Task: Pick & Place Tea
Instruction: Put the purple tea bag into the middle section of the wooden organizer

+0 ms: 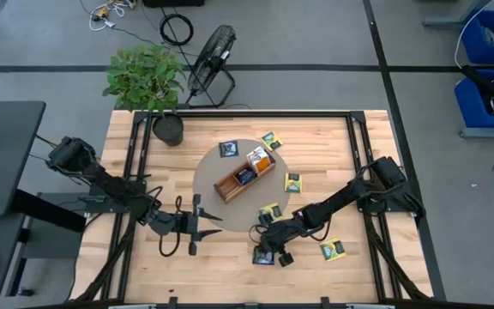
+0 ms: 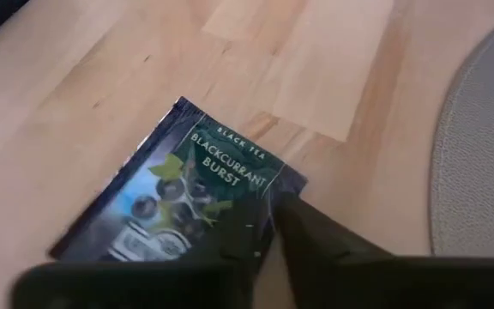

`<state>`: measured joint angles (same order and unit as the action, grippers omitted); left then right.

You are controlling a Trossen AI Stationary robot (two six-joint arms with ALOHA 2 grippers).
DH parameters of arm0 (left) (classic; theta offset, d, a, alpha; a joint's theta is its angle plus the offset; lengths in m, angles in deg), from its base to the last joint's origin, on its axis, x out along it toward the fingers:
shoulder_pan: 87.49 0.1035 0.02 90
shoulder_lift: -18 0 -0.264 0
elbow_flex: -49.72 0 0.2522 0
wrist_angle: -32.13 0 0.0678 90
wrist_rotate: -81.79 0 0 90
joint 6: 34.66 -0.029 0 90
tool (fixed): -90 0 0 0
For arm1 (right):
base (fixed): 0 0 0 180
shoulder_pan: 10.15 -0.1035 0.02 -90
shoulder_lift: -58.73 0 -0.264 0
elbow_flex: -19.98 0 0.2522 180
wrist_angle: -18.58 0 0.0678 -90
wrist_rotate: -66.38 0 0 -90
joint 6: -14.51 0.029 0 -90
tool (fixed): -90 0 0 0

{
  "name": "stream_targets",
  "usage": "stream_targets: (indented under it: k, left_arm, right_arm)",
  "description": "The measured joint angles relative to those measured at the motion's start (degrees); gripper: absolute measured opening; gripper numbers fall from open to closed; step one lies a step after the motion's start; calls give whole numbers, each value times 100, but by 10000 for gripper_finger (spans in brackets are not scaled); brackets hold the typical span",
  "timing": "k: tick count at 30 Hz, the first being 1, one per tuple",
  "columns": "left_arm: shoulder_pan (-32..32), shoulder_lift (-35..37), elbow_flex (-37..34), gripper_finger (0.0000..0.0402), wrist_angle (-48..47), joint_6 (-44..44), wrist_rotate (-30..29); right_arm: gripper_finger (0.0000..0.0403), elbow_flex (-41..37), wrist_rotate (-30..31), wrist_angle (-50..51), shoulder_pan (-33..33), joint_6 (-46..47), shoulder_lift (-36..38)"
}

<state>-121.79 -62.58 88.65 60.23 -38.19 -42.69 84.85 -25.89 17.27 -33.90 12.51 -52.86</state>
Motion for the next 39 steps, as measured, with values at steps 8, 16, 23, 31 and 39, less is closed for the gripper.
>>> stream_targets:
  k: [8,16,23,31,39]
  left_arm:
    - [0,0,-4,153,-21,2,0]
    - [0,0,-4,153,-19,13,0]
    - [134,-83,-4,153,55,1206,31]
    - [460,-703,-9,154,658,2587,864]
    - [489,-1519,394,154,1271,2547,923]
  right_arm:
    - [9,-24,-15,286,-13,-489,263]
    - [2,-24,174,209,-52,-752,569]
    - [1,-22,1124,564,-241,-1106,599]
    - [1,226,2157,931,-520,-1718,599]
    - [0,923,2600,1901,-649,-2071,602]
